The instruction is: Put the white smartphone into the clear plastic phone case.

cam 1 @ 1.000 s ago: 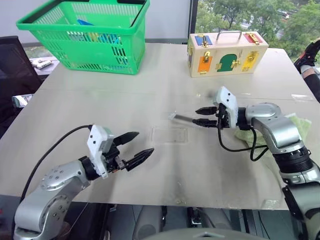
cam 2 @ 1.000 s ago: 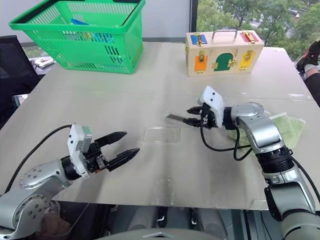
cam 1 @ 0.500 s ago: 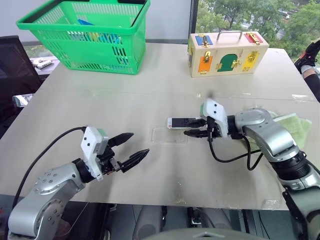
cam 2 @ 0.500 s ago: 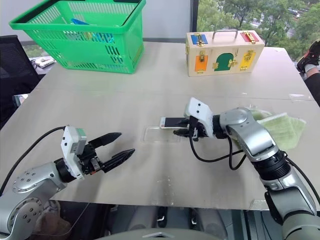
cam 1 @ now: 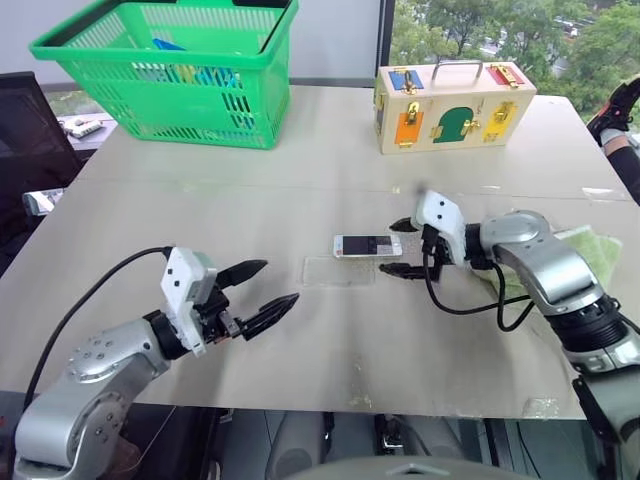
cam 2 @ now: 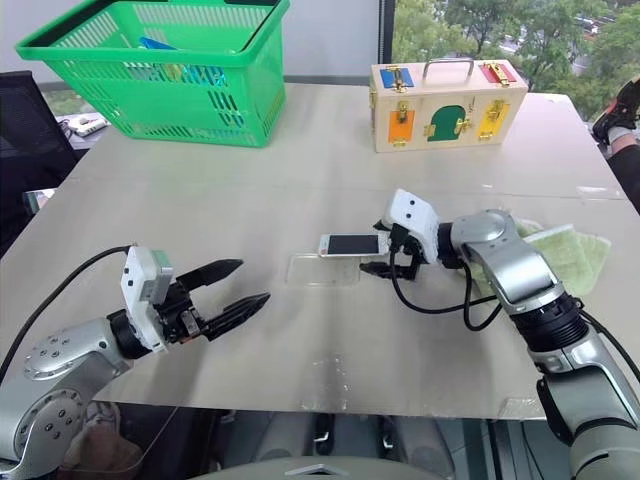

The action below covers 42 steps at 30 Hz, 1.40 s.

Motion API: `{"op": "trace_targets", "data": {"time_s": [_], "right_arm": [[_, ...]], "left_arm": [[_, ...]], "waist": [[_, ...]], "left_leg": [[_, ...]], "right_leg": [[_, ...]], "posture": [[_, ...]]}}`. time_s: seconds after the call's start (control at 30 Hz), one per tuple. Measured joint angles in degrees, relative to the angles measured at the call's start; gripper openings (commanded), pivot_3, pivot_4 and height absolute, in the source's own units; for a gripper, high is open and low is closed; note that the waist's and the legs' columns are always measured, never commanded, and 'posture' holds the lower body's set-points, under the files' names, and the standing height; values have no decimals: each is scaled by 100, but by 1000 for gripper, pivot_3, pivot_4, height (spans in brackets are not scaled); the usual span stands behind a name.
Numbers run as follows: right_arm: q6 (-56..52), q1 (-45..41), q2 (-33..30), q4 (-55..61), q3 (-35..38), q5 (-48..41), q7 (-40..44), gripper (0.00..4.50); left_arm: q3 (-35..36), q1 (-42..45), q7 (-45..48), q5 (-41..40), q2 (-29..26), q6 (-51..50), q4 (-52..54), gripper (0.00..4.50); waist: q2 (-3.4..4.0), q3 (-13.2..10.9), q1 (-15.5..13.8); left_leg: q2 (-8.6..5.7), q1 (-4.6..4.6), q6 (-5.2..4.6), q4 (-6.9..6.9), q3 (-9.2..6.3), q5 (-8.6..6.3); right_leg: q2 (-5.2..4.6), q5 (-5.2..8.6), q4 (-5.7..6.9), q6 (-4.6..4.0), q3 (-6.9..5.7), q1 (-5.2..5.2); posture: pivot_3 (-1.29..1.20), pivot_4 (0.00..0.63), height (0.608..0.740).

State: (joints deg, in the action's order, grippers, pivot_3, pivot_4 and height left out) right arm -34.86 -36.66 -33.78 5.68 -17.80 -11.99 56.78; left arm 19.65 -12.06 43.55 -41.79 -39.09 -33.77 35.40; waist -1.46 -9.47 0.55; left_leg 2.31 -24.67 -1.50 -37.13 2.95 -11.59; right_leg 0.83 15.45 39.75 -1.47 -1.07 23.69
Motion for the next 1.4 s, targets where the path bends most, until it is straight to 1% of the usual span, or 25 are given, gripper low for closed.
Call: {"op": "trace_targets", "data": {"time_s": [0.2, 0.27, 0.3, 0.37, 0.6, 0.8, 0.9, 1.07, 1.23, 1.4], "right_arm": [[266, -26, 3, -319, -1, 192, -11, 4460], [321, -38, 5, -403, -3, 251, -1, 4460], [366, -55, 31, -468, -7, 278, 2, 4460], [403, -97, 112, -541, -32, 322, 11, 4460], [679, -274, 494, -1161, -304, 645, 12, 4460], [1108, -856, 727, -2142, -396, 880, 124, 4460], [1329, -1116, 778, -2643, -402, 959, 300, 4460], [1792, -1902, 1066, -4089, -557, 1183, 949, 4460], [2171, -2354, 1323, -5013, -582, 1302, 1334, 4460], [2258, -2392, 1382, -5256, -558, 1324, 1863, 4460]], "left_arm": [[2, -17, 45, 150, -33, 178, -55, 4500], [6, -57, 134, 206, 26, 380, -99, 4500], [6, -122, 286, 271, 126, 680, -154, 4500], [13, -207, 483, 344, 175, 968, -251, 4500], [17, -406, 866, 217, 11, 897, -512, 4500], [19, -300, 941, 212, -59, 896, -596, 4500], [5, -277, 940, 212, -58, 896, -597, 4500], [-12, -393, 915, 216, -11, 908, -582, 4500], [-4, -513, 856, 219, 56, 920, -485, 4500], [2, -678, 779, 220, 109, 926, -421, 4500]], "waist": [[1, -2, -1], [3, -3, 2], [4, -4, 11], [4, -4, 13], [6, -6, 1], [9, -10, 10], [9, -10, 12], [15, -13, 40], [14, -13, 33], [16, -14, 26]], "left_leg": [[0, -1, 0, 1, 0, 0], [0, 0, 0, 1, 2, 0], [0, -1, 0, 2, 2, 0], [0, 0, 0, 5, 2, 0], [0, 0, 0, 5, 3, 0], [0, 0, 0, 6, 3, 0], [0, 0, 0, 9, 4, 0], [1, 7, 0, 12, 11, 0], [1, 8, 0, 13, 11, 0], [2, 6, 0, 17, 10, 0]], "right_leg": [[0, 0, -1, 0, 0, 0], [0, 0, -2, 0, 1, 0], [0, 0, -2, 0, 1, 0], [0, 0, -2, -1, 2, 1], [0, 0, -3, -1, 2, 2], [0, 0, -2, -1, 2, 3], [0, 0, -4, -1, 2, 3], [1, -1, -2, -2, 7, 3], [0, -2, -2, -5, 8, 2], [0, -9, -3, -17, 10, 4]], "posture": [[0, 150, 740], [0, 150, 740], [0, 150, 740], [0, 150, 740], [0, 150, 740], [0, 150, 740], [0, 150, 740], [0, 150, 740], [0, 150, 740], [0, 150, 740]]}}
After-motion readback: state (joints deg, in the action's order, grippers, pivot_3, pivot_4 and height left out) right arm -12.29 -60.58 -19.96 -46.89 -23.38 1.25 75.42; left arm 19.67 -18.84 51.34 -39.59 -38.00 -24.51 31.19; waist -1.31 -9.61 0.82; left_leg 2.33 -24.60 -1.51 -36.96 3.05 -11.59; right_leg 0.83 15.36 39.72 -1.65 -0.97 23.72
